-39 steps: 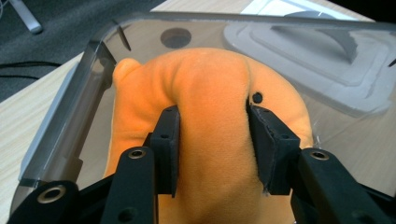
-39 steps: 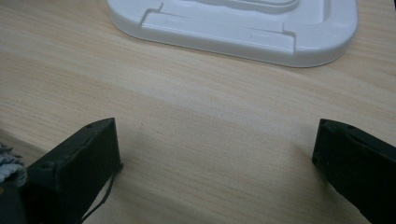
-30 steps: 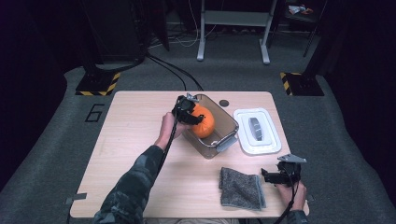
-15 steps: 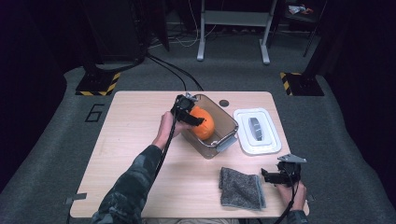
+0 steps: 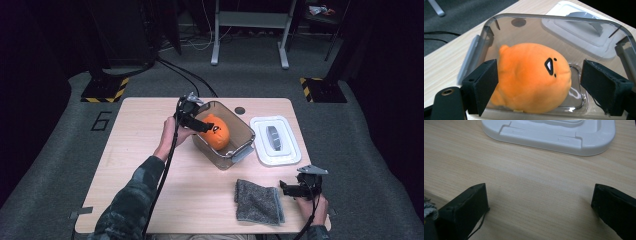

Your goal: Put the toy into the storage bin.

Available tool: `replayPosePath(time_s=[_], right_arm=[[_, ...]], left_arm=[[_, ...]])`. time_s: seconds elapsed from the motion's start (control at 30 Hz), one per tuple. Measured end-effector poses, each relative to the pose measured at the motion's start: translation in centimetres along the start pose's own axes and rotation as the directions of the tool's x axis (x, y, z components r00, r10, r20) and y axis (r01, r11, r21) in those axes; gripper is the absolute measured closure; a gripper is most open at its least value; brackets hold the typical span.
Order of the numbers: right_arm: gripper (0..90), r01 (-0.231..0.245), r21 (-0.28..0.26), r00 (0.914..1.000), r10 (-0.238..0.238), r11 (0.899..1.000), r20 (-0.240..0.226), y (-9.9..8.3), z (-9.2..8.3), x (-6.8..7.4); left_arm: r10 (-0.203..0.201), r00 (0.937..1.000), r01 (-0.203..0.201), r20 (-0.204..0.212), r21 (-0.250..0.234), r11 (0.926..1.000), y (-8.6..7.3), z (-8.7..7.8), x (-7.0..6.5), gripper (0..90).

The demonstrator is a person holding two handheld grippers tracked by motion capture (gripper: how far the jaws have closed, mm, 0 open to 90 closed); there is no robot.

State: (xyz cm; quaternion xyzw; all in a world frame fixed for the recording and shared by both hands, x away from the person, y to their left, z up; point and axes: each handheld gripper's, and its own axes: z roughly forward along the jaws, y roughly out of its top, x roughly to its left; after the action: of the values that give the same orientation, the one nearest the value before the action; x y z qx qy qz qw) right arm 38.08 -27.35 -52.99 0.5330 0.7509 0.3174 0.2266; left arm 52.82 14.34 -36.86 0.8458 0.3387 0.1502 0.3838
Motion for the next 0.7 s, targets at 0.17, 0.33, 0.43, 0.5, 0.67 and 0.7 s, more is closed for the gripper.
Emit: replayPosePath(time_s=[0.17,0.33,0.43,0.5,0.67,0.7], right_arm=[[0.0,-0.002,-0.001,1.0,0.002,1.0,0.001,0.0,0.0,0.0],[0.0,-0.002,-0.001,1.0,0.002,1.0,0.001,0.0,0.0,0.0],[0.0,-0.002,-0.001,1.0,0.002,1.0,0.001,0.0,0.0,0.0],[0.0,-0.002,-0.001,1.0,0.002,1.0,0.001,0.0,0.0,0.0],[0.0,-0.001,0.0,1.0,0.001,1.0,0.0,0.0,0.0,0.0],[0.0,-0.002,0.0,1.0,0.002,1.0,0.001,0.0,0.0,0.0]], left_arm=[[0.002,1.0,-0.002,0.001,-0.027,0.9996,-1.0,-1.8,-0.1,13.4],[0.005,0.9999,-0.006,-0.014,-0.047,0.9989,-2.1,-3.0,-0.1,12.8],[0.006,0.9996,-0.007,-0.026,-0.058,0.9983,-3.4,-4.1,0.1,12.8],[-0.002,0.9994,-0.001,-0.034,-0.067,0.9978,-4.2,-4.6,0.2,12.6],[-0.015,0.9988,0.012,-0.047,-0.068,0.9976,-6.0,-5.3,0.6,12.6],[-0.02,0.9983,0.016,-0.054,-0.066,0.9977,-6.5,-5.4,0.7,12.6]])
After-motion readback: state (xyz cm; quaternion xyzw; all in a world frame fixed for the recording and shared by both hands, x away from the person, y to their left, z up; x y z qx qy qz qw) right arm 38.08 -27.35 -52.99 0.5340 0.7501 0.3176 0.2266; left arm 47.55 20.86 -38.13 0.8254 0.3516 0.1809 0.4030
